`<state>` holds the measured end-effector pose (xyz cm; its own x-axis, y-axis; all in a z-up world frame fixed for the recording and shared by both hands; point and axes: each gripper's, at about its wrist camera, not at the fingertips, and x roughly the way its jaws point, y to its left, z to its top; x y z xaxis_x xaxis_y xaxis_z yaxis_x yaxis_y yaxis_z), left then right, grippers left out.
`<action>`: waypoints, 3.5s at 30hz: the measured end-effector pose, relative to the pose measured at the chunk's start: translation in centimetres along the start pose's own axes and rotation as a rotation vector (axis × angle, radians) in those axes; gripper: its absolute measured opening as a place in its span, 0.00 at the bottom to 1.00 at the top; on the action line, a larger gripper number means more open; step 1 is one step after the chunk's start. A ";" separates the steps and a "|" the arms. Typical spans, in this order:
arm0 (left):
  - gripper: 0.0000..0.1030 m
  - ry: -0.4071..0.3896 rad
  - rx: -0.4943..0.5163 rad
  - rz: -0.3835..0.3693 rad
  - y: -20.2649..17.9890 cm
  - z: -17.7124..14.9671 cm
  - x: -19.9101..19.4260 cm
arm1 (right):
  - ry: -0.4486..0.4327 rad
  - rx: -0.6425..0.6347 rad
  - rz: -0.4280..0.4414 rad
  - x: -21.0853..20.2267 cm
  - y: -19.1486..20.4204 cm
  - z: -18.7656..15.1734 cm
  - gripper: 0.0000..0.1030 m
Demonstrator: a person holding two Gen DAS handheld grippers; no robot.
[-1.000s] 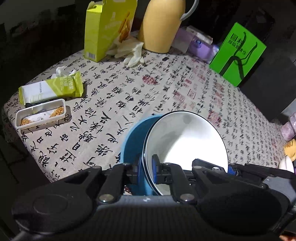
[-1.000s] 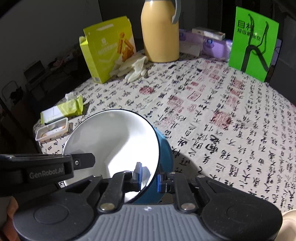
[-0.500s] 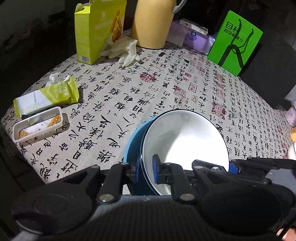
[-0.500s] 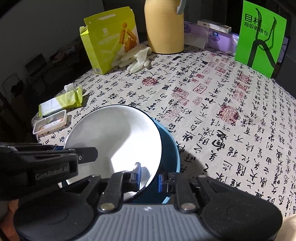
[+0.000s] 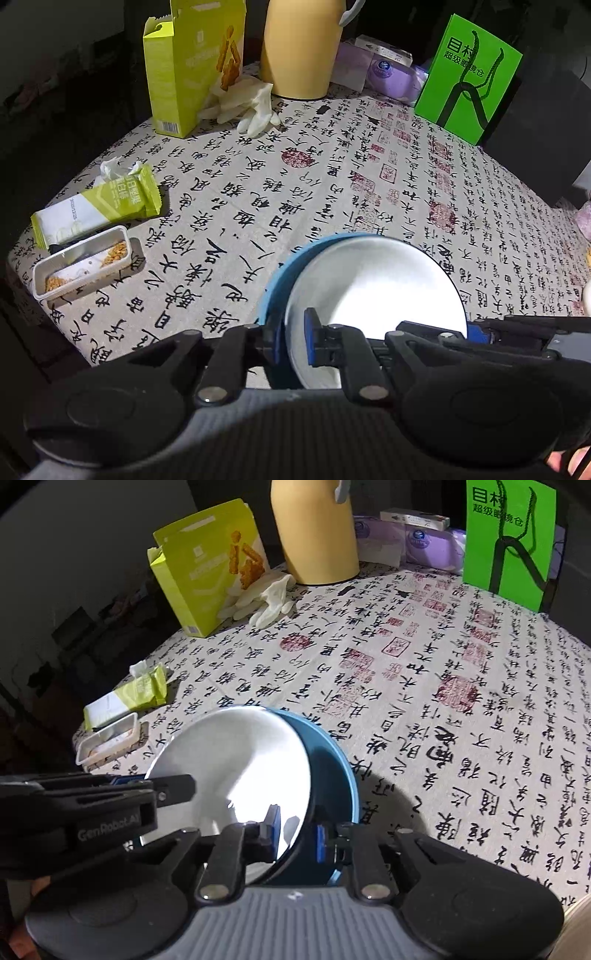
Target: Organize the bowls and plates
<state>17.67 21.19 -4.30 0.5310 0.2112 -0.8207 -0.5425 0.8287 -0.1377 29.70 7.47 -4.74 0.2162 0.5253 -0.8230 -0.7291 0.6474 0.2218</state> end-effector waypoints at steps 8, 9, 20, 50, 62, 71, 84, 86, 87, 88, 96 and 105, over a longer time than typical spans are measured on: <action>0.10 0.003 0.026 0.021 -0.4 0.1 0.0 | 0.023 -0.036 -0.046 0.4 0.6 0.2 0.15; 0.10 0.004 0.023 0.018 -0.4 0.1 0.0 | 0.033 -0.032 -0.042 0.4 0.5 0.2 0.15; 0.08 0.008 -0.003 0.012 -0.4 0.1 0.0 | -0.005 -0.039 -0.005 -2.6 -0.2 1.2 0.30; 1.00 -0.529 -0.028 -0.211 0.9 -8.0 -7.3 | -0.547 0.059 -0.060 -12.8 -7.3 -11.5 1.00; 1.00 -0.566 0.023 -0.244 -1.0 -11.0 -6.4 | -0.604 0.095 -0.140 -14.4 -9.8 -15.3 1.00; 1.00 -0.557 0.081 -0.338 -3.4 -13.7 -5.7 | -0.630 0.126 -0.181 -16.3 -11.1 -18.9 1.00; 1.00 -0.573 0.156 -0.368 -6.2 -16.0 -6.9 | -0.705 0.177 -0.200 -19.7 -12.9 -24.2 1.00; 1.00 -0.571 0.166 -0.366 -6.8 -16.2 -7.0 | -0.707 0.191 -0.208 -20.0 -13.6 -24.6 1.00; 1.00 -0.573 0.171 -0.368 -7.0 -16.3 -7.1 | -0.710 0.200 -0.213 -20.2 -13.9 -24.8 1.00; 1.00 -0.574 0.175 -0.370 -7.2 -16.4 -7.1 | -0.713 0.206 -0.211 -20.3 -14.2 -25.0 1.00; 1.00 -0.574 0.232 -0.380 -10.1 -16.4 -7.4 | -0.702 0.267 -0.220 -20.9 -17.6 -26.4 1.00; 1.00 -0.530 0.306 -0.403 -15.6 -14.9 -6.9 | -0.716 0.330 -0.248 -22.4 -23.1 -27.2 1.00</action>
<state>12.80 -0.91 -4.78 0.9366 0.0178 -0.3501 -0.0737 0.9864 -0.1471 24.02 -34.25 -5.65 0.7888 0.4981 -0.3602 -0.4014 0.8612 0.3118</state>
